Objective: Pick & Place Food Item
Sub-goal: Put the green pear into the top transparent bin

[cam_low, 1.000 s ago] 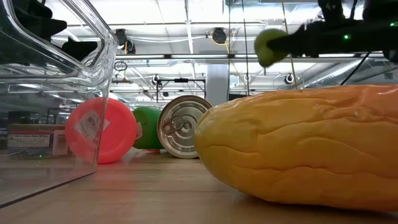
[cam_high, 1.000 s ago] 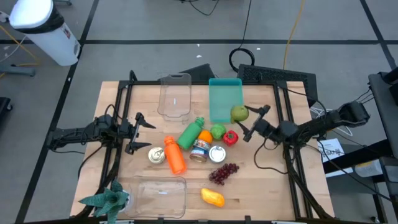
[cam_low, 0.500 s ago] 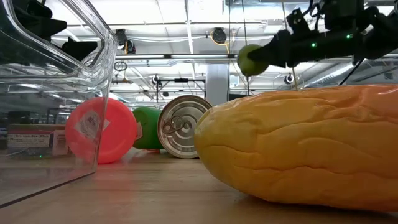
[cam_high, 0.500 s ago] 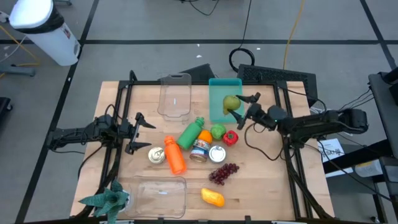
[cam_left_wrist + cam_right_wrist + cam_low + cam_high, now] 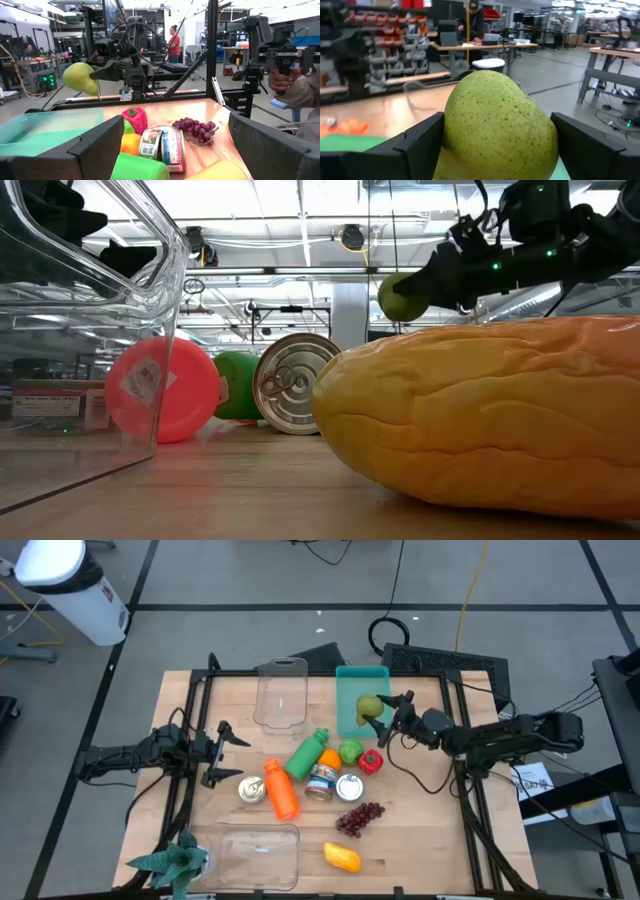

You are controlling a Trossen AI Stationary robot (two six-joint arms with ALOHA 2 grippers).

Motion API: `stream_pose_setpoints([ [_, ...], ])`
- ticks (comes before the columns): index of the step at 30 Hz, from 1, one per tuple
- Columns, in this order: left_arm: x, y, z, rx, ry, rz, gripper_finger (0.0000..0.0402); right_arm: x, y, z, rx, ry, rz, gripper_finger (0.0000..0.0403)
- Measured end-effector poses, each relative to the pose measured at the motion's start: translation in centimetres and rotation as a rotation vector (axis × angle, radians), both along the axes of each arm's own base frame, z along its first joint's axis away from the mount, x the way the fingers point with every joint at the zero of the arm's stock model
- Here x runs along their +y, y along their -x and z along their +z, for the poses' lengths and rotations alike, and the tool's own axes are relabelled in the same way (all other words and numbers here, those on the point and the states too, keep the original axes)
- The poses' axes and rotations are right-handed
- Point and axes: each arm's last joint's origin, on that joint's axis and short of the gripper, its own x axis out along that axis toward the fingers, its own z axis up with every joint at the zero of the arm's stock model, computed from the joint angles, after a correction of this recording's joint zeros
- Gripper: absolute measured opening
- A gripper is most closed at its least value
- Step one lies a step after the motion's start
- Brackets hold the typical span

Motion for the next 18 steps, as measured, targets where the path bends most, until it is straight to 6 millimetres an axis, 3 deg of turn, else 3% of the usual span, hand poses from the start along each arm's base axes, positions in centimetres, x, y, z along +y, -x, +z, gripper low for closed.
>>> stream_pose_setpoints([
  [18, 0.14, 0.05, 0.56, -0.054, 0.025, 0.049, 0.0365, -0.09, -0.12, 0.14, -0.040, -0.047, 0.380, 0.0325],
])
